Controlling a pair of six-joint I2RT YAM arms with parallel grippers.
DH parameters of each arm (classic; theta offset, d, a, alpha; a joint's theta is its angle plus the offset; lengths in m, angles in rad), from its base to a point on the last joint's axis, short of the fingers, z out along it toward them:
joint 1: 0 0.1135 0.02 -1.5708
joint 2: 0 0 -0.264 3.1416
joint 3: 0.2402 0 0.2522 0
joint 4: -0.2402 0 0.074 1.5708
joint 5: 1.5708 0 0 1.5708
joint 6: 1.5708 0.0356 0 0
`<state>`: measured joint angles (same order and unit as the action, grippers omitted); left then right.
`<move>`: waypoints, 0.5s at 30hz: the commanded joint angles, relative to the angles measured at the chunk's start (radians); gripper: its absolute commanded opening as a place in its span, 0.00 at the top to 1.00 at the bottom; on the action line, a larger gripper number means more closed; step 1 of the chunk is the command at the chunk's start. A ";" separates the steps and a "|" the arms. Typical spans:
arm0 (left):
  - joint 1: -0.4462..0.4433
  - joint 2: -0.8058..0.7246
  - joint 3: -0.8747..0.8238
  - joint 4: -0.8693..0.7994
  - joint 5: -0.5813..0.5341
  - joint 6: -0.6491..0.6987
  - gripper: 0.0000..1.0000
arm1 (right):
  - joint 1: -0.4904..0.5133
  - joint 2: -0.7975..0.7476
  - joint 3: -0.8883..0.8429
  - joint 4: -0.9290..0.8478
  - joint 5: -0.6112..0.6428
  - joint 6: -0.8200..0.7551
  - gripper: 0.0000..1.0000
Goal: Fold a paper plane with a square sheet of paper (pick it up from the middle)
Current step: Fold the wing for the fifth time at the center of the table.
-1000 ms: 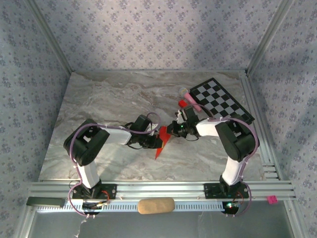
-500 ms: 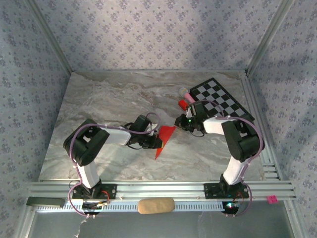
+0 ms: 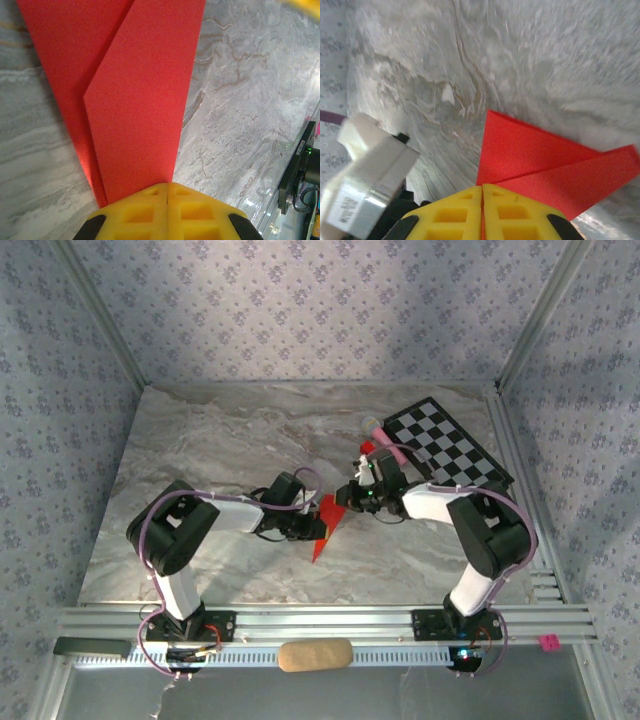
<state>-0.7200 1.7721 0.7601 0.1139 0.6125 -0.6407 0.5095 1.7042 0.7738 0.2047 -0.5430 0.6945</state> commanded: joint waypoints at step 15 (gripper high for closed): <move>-0.003 -0.119 0.083 -0.226 0.003 -0.051 0.94 | 0.010 0.080 -0.029 -0.080 0.084 -0.004 0.97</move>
<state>-0.7200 1.6932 0.7849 -0.0647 0.5972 -0.6678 0.5114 1.7645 0.7486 0.1982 -0.5274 0.6945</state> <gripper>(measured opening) 0.061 0.052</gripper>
